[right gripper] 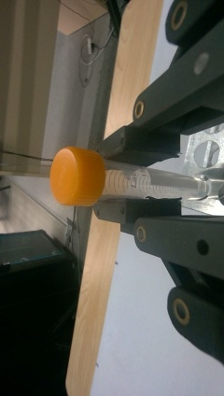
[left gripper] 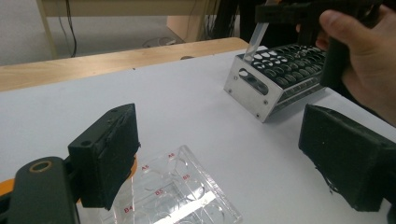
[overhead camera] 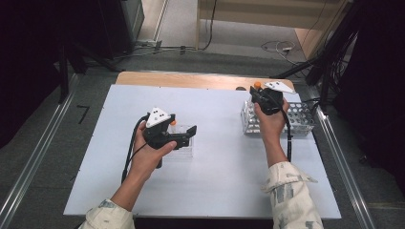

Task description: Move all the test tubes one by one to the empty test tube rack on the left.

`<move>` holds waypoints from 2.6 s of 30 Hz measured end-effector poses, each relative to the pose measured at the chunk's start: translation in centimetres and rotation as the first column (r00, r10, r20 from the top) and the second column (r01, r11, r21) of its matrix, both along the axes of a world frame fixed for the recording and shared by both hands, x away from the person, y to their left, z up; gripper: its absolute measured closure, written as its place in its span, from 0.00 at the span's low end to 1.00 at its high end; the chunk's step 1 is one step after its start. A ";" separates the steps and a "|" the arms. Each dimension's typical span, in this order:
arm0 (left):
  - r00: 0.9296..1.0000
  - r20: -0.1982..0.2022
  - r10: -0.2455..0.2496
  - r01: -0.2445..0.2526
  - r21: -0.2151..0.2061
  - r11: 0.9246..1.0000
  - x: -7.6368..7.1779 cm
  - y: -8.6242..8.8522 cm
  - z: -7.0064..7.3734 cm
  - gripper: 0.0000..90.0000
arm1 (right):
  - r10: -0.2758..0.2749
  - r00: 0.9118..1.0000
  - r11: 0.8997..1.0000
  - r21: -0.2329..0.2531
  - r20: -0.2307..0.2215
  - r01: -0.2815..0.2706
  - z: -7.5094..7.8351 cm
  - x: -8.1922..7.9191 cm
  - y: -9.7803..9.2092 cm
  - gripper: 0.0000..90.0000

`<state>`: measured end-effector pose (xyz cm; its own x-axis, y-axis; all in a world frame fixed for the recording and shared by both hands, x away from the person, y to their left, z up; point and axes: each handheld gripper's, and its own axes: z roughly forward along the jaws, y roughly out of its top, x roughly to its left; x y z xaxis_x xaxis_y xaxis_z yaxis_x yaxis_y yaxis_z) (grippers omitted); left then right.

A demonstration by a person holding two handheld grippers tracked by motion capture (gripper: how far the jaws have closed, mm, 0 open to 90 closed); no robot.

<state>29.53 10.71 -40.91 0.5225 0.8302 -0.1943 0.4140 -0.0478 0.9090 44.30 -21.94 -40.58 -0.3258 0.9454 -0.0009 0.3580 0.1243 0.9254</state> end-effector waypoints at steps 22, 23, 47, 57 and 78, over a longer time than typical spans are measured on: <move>1.000 0.012 -0.022 0.022 0.035 0.999 0.1 -1.2 1.0 0.16 | 0.244 0.970 0.968 -0.055 -0.010 -0.244 1.5 -7.2 3.9 0.79; 1.000 0.013 -0.027 0.026 0.048 0.998 0.2 -1.5 1.1 0.17 | 0.254 0.967 0.965 -0.061 -0.010 -0.254 1.2 -7.4 4.2 0.79; 0.999 0.018 -0.050 0.049 0.037 0.998 2.4 -6.0 0.5 0.33 | 0.420 0.901 0.904 -0.037 -0.107 -0.425 -2.7 -10.6 8.3 0.79; 0.996 0.016 -0.086 0.085 0.035 0.996 2.6 -6.2 0.2 0.55 | 0.449 0.887 0.891 -0.020 -0.105 -0.453 -2.8 -11.0 9.0 0.79; 0.990 0.021 -0.137 0.135 0.097 0.986 2.4 -6.5 -0.1 0.79 | 0.470 0.876 0.881 -0.010 -0.105 -0.474 -2.8 -11.1 9.1 0.79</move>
<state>31.88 4.18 -40.98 0.6357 0.7651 -0.1021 0.3728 -0.1884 0.9086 33.17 -12.86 -43.38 -0.7335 0.6792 0.0236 0.3361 0.3323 0.8812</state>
